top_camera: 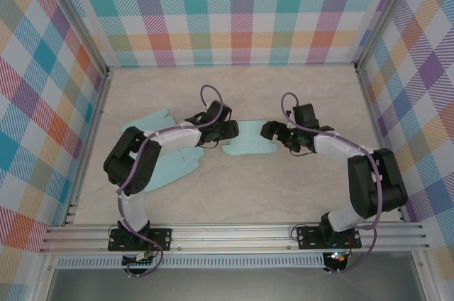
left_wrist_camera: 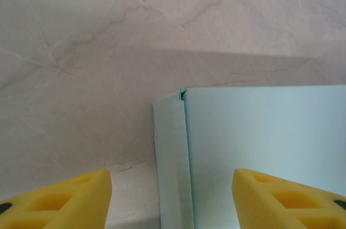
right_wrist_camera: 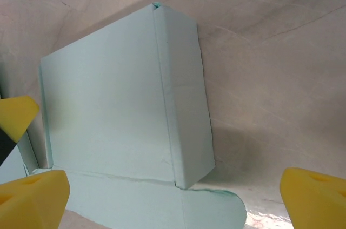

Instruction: Fold the paper box

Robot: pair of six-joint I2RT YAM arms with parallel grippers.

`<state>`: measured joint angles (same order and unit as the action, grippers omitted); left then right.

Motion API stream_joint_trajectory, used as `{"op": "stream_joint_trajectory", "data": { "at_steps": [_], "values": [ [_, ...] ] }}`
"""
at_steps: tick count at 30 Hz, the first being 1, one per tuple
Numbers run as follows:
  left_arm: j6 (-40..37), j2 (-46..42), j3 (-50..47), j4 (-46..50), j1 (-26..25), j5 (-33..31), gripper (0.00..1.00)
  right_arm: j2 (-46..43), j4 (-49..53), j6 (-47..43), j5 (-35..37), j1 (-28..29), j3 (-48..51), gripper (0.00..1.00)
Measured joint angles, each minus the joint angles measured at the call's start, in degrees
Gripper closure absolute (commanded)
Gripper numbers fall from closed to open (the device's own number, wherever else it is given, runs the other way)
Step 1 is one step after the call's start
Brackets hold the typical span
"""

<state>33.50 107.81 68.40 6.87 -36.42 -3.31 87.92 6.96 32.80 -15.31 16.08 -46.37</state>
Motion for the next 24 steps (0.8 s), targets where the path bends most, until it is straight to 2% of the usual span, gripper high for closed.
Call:
{"op": "stream_joint_trajectory", "data": {
  "at_steps": [9,15,17,24],
  "values": [
    [2.71,0.26,-2.29,-3.72,2.8,3.19,0.67,3.67,-5.31,1.16,-3.32,-0.42,0.96,0.0],
    [3.39,0.26,-3.3,-6.56,3.74,5.22,0.73,6.78,-10.49,2.32,-6.93,-0.68,1.16,0.02],
    [3.56,0.26,-3.45,-7.08,3.96,5.79,0.78,7.65,-12.31,2.78,-8.31,-0.7,1.38,0.03],
    [4.46,0.26,-3.56,-7.56,4.72,7.37,0.81,9.99,-18.67,4.81,-13.09,-0.7,1.73,0.05]
  ]
}}
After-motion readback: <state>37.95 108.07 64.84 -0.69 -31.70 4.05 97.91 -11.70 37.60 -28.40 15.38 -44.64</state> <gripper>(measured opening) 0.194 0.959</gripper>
